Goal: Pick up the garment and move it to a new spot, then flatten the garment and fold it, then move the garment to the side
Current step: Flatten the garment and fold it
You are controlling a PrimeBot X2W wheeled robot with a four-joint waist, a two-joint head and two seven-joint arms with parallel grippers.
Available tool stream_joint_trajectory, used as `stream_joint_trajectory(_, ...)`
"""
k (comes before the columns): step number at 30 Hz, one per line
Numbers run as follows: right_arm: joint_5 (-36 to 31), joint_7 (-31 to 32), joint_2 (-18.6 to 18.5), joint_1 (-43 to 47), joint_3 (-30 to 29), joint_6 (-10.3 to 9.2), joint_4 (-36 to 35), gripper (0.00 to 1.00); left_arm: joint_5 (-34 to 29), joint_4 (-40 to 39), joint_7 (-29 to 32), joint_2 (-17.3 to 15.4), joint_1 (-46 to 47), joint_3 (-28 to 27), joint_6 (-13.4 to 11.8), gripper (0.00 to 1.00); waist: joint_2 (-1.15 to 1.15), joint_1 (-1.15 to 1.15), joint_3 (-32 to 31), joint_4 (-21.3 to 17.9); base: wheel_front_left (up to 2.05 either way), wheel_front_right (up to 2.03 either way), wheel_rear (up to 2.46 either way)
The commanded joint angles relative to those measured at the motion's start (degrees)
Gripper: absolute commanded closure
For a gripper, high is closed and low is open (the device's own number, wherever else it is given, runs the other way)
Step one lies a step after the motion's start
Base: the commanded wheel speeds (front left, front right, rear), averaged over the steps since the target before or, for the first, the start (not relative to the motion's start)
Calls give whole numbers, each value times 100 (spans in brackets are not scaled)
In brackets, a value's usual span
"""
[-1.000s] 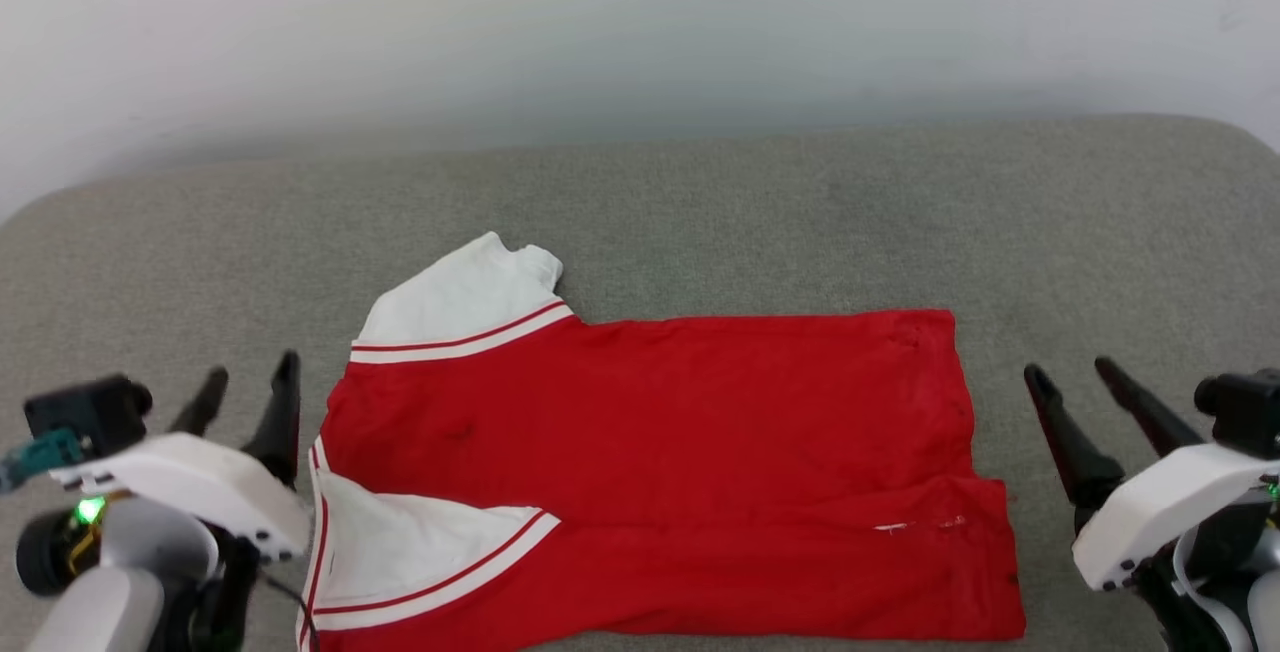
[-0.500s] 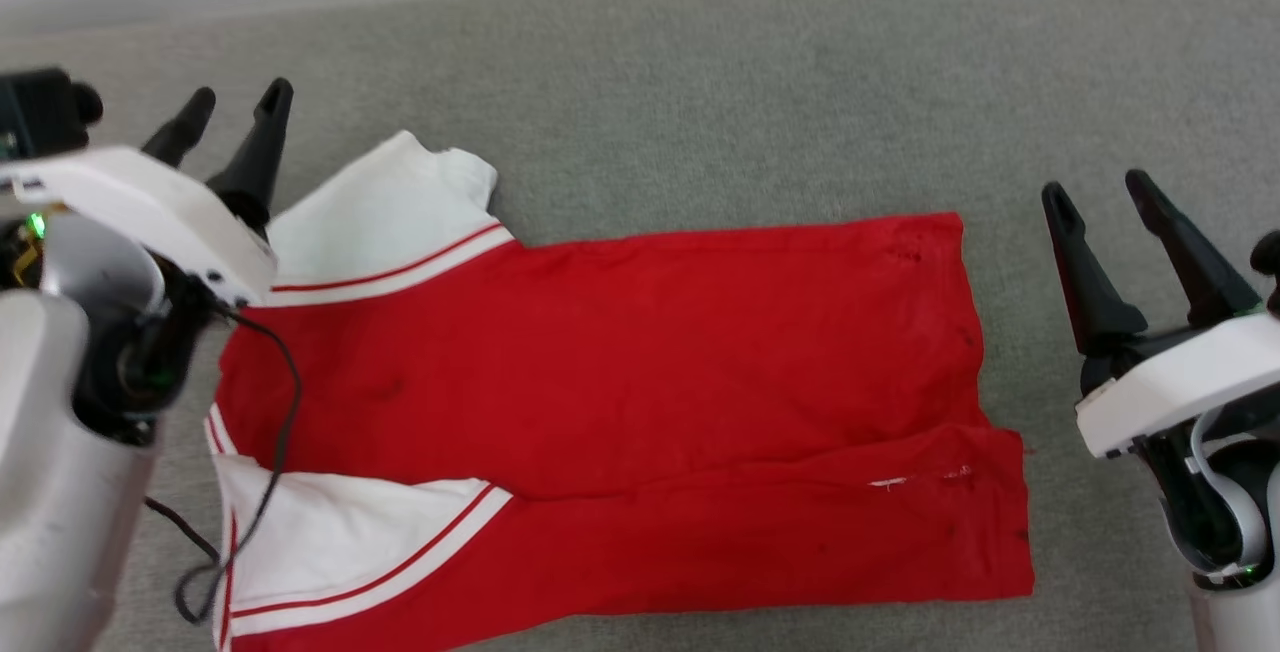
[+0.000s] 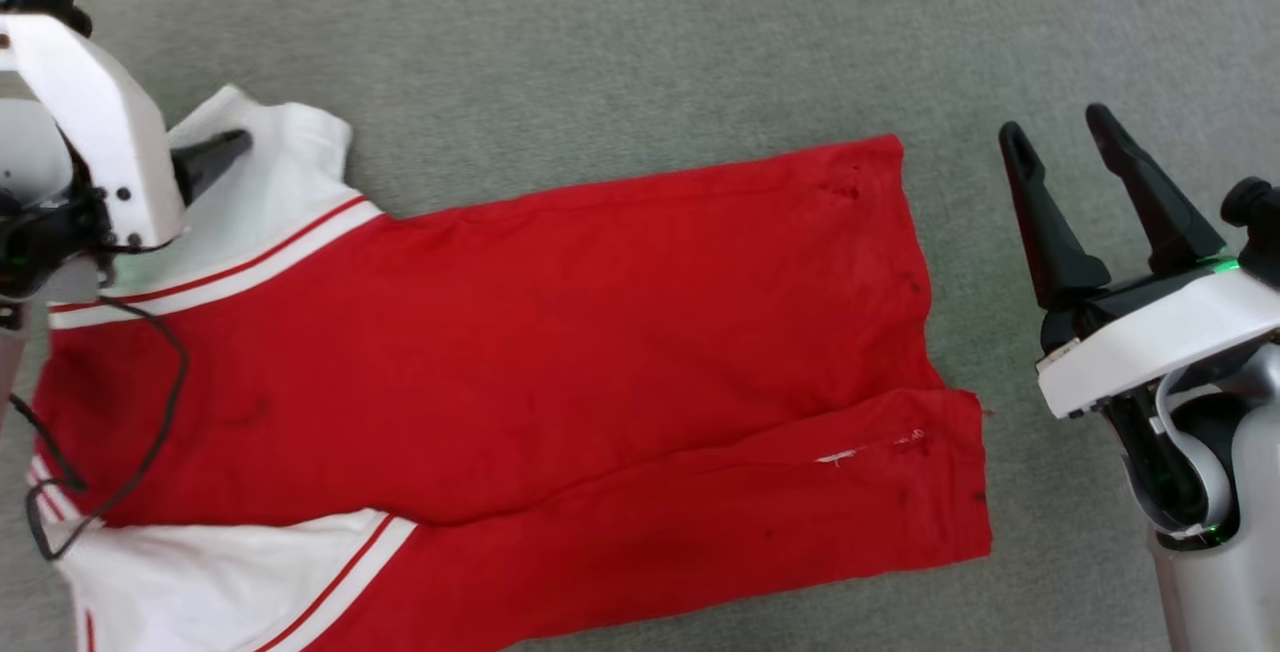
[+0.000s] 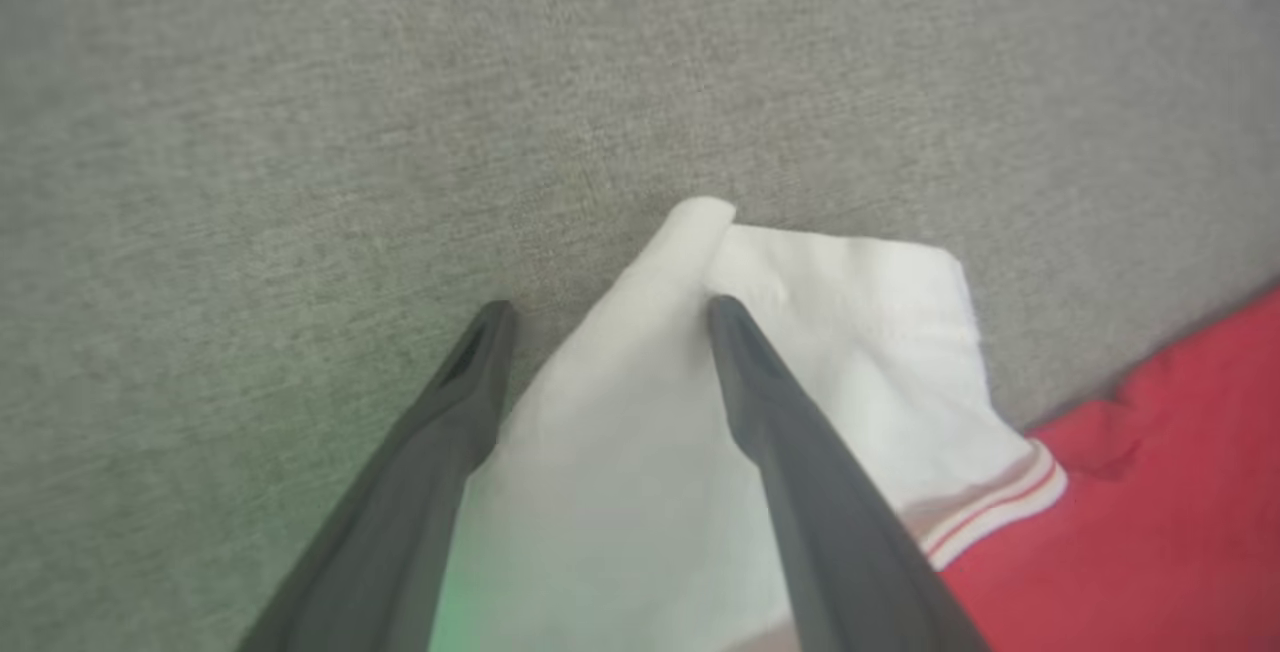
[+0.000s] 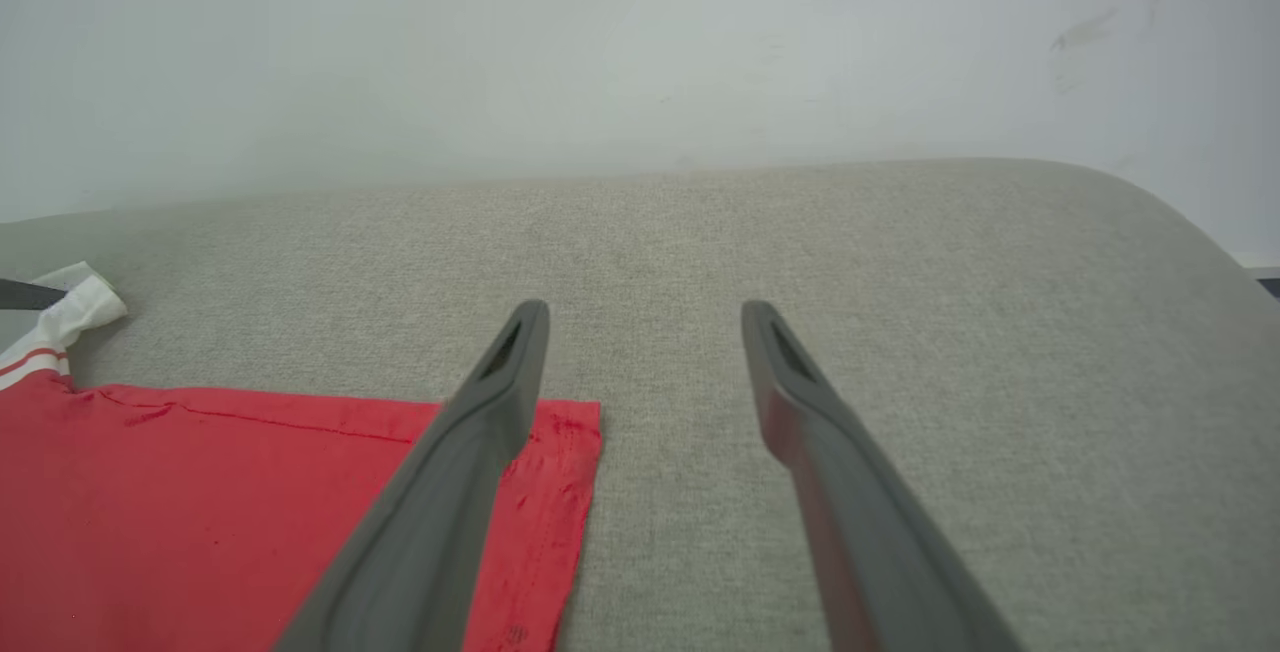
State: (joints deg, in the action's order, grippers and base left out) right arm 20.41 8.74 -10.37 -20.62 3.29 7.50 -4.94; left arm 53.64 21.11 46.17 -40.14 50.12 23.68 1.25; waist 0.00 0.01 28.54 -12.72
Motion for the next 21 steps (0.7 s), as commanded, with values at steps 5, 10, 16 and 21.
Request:
stream_joint_trajectory(5, 106, -49, 60, -117, 76, -2, 110, 0, 9, 296, 656, -105, -17, 224, -203, 2, 0, -1, 222, -232, 0, 0, 0)
stream_joint_trajectory(10, 412, 179, -28, -184, 131, -2, 239, 0, 170, 519, 891, 140, -264, 349, -275, 100, 0, -1, 223, -263, 0, 0, 0)
stream_joint_trajectory(16, 1046, 1047, -453, -550, 159, -2, 567, 0, 46, 543, 535, 264, -78, 353, -218, 100, 0, -1, 130, -27, 0, 0, 0)
stream_joint_trajectory(21, 1569, 2361, -851, -941, 189, -2, 945, 0, 24, 396, 241, 444, 268, 275, -152, 100, 0, -1, 95, 354, 0, 0, 0)
